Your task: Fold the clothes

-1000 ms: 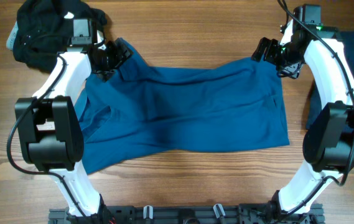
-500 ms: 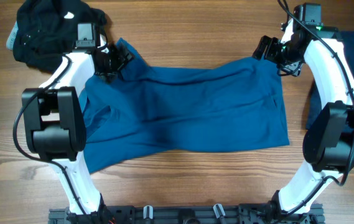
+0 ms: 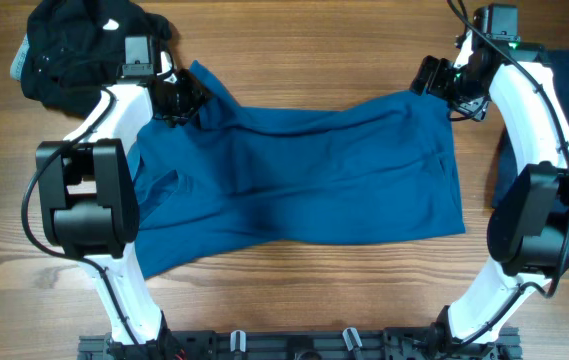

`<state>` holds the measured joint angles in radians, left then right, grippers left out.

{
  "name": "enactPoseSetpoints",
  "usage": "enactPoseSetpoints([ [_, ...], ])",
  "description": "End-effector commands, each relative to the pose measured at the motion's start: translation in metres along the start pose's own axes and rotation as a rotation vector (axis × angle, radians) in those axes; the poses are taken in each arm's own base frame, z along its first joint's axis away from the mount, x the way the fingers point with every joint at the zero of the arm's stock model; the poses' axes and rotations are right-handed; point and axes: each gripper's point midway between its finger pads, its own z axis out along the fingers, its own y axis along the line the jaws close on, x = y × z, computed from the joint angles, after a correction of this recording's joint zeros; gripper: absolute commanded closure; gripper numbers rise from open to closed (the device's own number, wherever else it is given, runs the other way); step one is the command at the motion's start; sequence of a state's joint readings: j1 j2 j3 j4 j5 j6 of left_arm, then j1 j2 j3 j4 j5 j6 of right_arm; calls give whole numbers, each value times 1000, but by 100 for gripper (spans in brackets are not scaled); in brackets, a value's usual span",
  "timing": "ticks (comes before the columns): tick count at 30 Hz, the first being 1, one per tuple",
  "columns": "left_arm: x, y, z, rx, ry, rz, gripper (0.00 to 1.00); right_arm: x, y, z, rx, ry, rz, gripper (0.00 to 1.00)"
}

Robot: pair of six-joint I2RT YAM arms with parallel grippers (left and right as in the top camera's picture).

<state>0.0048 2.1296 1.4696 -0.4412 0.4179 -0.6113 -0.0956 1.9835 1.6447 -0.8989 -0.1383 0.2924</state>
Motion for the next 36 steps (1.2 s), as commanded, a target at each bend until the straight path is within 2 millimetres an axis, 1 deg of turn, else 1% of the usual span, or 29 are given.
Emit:
enactPoseSetpoints([
  [1, 1, -2, 5, 9, 15, 5, 59, -7, -26, 18, 43, 14, 133, 7],
  [5, 2, -1, 5, 3, 21, 3, 61, -9, -28, 37, -54, 49, 172, 10],
  [8, 4, 1, 5, -5, 26, 28, 61, -17, -27, 47, -111, 37, 203, 11],
  [14, 7, 5, 5, -18, 38, 42, 62, -38, -25, 56, -137, -37, 237, 12],
  [19, 8, 5, 5, -20, 41, 40, 64, -40, -28, 71, -133, -42, 259, 13],
  [21, 8, 6, 5, -22, 44, 39, 64, -44, -38, 77, -82, -64, 259, 13],
  [25, 8, 6, 5, -22, 44, 39, 64, -52, -38, 83, -87, -96, 199, 12],
  [30, 8, 6, 5, -22, 44, 39, 64, -56, -35, 92, -112, -112, 146, 10],
  [36, 8, 6, 5, -22, 44, 39, 64, -58, -35, 93, -112, -123, 112, 10],
])
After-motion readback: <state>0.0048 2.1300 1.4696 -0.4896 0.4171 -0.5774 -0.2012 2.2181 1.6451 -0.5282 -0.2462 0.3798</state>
